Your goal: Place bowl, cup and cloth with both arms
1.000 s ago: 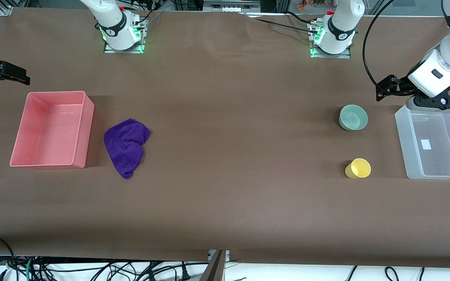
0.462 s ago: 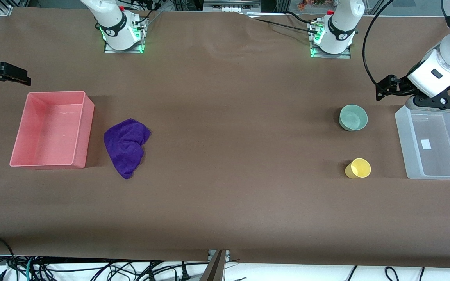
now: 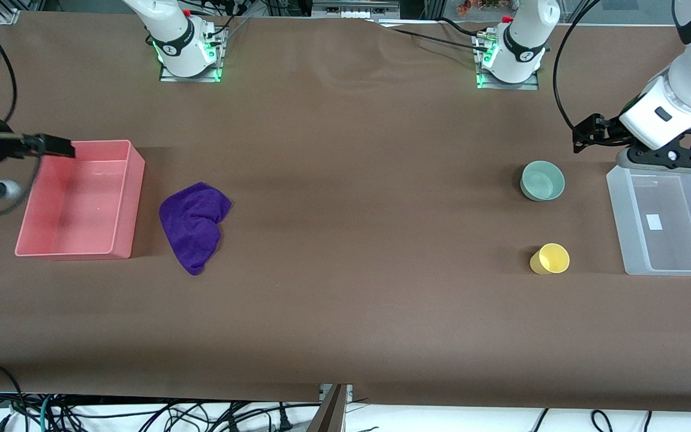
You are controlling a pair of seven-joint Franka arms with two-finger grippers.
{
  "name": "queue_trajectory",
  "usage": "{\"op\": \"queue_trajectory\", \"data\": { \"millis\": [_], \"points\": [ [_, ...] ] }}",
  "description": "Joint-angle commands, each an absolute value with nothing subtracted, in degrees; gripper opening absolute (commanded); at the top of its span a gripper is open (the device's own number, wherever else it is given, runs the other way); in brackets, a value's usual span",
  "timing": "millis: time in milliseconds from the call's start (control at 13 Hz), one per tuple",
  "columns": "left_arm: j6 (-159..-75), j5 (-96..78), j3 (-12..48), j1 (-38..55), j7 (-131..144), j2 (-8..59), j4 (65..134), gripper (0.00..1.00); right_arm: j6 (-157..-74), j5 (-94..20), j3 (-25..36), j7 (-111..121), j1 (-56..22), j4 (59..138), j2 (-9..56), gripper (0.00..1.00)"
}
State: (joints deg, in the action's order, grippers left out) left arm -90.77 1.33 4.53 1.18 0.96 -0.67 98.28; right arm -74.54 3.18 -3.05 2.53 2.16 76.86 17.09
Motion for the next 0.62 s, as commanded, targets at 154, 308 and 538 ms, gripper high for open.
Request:
{"op": "queue_trajectory", "data": {
  "millis": [154, 308, 538],
  "points": [
    [-87.45, 1.32, 4.39, 0.62, 1.58, 4.81, 99.23, 1.00, -85.03, 2.64, -3.34, 2.20, -1.67, 84.07, 21.18, 1.00],
    [-87.97, 1.93, 4.22, -0.26, 0.80, 9.21, 99.58, 1.00, -94.52, 1.77, -4.30, 2.02, -1.58, 91.37, 22.57, 1.00],
    [-94.88, 5.01, 4.31, -0.44, -0.08, 12.84, 106.31, 1.00, -107.18, -1.05, -4.39, 1.93, -1.76, 98.94, 26.18, 1.00]
  ]
}}
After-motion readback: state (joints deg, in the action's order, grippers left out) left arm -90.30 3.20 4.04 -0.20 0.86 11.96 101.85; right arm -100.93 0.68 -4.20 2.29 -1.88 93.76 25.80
